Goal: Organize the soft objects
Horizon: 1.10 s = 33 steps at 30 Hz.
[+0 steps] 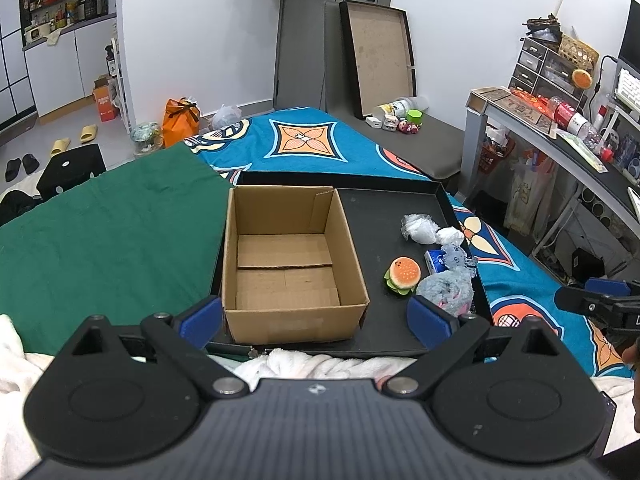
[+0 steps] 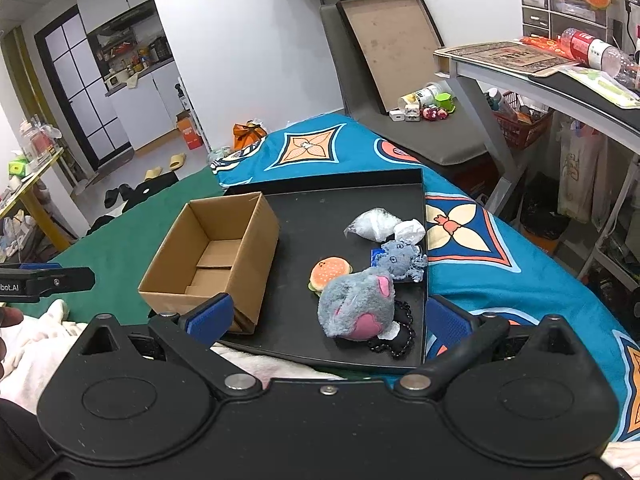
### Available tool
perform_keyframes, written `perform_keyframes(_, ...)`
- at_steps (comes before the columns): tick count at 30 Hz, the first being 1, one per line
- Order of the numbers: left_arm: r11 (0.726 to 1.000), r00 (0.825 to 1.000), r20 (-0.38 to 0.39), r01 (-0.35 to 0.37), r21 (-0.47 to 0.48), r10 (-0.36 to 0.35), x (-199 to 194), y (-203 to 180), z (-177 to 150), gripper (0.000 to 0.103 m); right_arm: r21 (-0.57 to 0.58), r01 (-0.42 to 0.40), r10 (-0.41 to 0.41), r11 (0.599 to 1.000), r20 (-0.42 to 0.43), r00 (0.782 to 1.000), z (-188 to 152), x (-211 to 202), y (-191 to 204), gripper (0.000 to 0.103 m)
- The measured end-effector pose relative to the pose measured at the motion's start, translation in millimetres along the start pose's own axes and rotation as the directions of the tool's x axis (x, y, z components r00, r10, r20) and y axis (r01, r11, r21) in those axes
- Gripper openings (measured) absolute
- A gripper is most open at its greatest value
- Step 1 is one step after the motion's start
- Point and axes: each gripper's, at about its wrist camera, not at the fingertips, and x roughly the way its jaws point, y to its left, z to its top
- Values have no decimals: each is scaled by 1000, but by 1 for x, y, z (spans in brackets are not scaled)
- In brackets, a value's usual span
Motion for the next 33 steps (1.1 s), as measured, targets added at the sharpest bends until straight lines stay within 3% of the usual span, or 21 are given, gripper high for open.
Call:
perform_keyframes(14, 1000, 1000, -1, 26, 2, -26, 5, 4, -2, 98, -31, -55, 55, 998, 14, 998, 4, 3, 0, 103)
perform_keyframes(20, 1000, 1000, -9, 19, 4, -19, 15, 9, -1, 98, -25, -31, 32, 999, 27, 999, 6, 12, -5, 103)
perform_keyframes(33, 999, 999, -38, -33, -3, 33, 51, 21, 3, 98, 19, -33, 34, 999, -47, 998, 10, 50, -25, 103)
